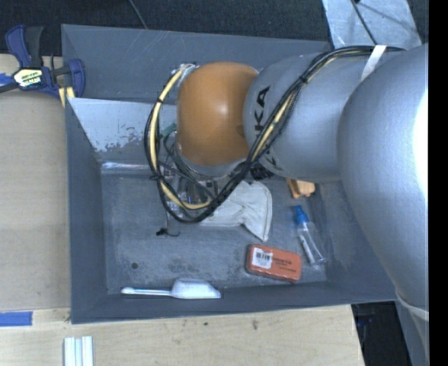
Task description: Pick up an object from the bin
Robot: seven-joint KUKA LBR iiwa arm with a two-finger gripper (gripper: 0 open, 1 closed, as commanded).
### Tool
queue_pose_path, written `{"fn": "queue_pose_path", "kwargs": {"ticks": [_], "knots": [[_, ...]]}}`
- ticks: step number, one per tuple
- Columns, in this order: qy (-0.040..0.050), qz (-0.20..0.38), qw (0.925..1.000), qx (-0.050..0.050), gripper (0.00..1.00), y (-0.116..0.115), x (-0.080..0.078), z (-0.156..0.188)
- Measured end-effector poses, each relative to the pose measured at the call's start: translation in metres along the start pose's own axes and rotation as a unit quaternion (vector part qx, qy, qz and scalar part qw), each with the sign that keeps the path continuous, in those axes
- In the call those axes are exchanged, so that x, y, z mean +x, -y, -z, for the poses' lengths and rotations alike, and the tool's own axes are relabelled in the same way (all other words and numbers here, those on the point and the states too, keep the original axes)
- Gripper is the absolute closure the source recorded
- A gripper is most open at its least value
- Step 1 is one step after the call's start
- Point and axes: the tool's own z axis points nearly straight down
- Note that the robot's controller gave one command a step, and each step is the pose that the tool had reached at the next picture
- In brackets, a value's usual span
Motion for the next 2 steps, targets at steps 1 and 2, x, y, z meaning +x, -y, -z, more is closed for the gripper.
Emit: {"fn": "queue_pose_path", "kwargs": {"ticks": [1, 2], "knots": [[0.0025, 0.036, 0.9993, 0.0, 0.0, 0.0542, -0.0368, -0.0594], [-0.0002, 0.044, 0.999, 0.001, 0.0, 0.0594, -0.0415, -0.0596]]}}
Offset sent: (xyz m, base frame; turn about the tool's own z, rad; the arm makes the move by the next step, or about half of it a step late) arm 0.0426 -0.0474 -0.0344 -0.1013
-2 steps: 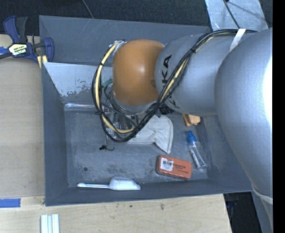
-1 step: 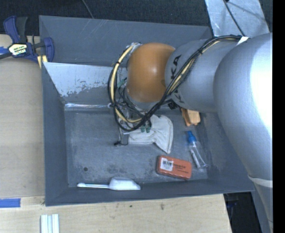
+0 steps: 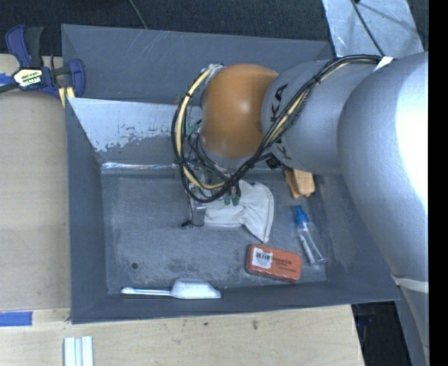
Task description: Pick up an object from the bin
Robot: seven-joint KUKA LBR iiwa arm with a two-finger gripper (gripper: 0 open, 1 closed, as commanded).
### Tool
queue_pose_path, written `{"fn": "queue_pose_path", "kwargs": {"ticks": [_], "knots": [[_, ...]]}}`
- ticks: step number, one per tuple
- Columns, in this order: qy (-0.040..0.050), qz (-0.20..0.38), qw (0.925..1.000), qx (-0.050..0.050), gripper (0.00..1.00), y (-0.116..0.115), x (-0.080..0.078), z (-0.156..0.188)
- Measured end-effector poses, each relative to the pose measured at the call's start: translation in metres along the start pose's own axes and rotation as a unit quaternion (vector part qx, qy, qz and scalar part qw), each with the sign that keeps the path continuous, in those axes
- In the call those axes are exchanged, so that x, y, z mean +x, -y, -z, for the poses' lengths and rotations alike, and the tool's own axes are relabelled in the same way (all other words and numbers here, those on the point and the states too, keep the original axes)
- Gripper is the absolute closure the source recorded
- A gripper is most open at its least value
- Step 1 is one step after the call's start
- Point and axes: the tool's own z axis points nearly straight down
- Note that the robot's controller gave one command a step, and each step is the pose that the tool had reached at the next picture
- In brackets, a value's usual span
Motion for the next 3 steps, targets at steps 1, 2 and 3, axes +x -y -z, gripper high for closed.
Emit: {"fn": "queue_pose_path", "kwargs": {"ticks": [1, 2, 3], "knots": [[0.0014, -0.022, 0.9997, -0.001, 0.0, 0.042, -0.002, 0.022], [0.0017, 0.002, 1.0, -0.001, 0.0, 0.06, -0.007, -0.001], [0.0051, -0.03, 0.9995, -0.002, 1.0, 0.072, 0.007, -0.002]]}}
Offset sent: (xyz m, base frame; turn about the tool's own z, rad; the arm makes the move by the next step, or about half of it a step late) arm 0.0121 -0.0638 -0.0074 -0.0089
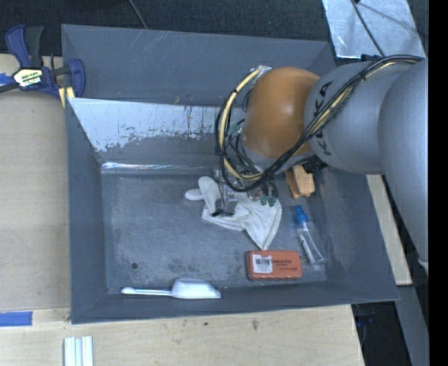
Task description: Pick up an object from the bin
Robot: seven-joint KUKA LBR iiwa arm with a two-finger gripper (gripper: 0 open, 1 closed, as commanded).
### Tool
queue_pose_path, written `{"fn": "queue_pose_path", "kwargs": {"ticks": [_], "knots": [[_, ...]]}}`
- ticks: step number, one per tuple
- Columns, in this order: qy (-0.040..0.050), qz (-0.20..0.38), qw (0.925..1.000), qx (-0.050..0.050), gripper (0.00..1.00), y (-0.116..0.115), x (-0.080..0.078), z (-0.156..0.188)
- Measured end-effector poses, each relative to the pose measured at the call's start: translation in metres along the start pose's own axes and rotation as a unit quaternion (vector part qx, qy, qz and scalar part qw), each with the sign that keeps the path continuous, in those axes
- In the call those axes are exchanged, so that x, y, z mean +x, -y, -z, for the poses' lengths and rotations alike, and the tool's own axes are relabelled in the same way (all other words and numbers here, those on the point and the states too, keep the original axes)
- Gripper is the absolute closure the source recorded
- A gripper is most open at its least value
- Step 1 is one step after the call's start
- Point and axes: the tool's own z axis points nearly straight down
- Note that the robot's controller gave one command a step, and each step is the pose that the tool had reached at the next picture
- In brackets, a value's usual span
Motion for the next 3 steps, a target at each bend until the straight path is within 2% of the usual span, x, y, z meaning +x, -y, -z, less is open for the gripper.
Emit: {"fn": "queue_pose_path", "kwargs": {"ticks": [2, 3], "knots": [[-0.0017, 0.0, 1.0, 0.0, 1.0, 0.0, 0.001, 0.004], [-0.0058, 0.0, 1.0, 0.001, 1.0, 0.001, 0.002, 0.023]]}}
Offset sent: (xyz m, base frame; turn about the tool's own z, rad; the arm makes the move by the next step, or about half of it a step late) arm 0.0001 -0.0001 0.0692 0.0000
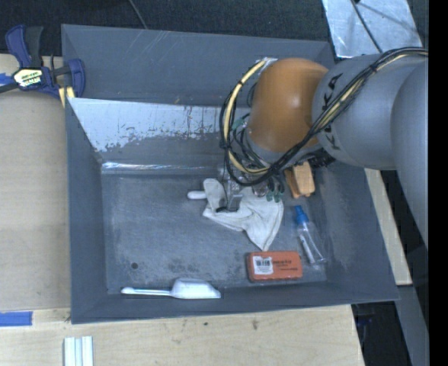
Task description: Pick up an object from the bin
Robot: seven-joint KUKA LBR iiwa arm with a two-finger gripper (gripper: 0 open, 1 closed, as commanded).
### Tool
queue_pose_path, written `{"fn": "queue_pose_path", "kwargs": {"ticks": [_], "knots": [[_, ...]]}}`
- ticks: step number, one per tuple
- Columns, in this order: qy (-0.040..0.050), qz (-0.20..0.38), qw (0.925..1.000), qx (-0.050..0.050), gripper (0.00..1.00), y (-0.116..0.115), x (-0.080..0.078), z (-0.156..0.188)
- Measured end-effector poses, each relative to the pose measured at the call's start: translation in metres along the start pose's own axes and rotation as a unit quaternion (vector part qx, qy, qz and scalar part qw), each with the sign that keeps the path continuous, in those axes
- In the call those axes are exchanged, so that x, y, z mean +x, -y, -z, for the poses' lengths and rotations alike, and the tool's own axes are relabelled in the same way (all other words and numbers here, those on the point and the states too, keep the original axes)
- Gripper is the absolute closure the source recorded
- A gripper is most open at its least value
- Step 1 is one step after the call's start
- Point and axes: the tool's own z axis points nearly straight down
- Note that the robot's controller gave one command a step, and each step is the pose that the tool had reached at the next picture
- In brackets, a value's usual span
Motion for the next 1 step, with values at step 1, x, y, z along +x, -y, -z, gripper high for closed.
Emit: {"fn": "queue_pose_path", "kwargs": {"ticks": [1], "knots": [[0.0001, 0.0, 1.0, 0.0, 1.0, 0.0003, -0.0007, 0.0153]]}}
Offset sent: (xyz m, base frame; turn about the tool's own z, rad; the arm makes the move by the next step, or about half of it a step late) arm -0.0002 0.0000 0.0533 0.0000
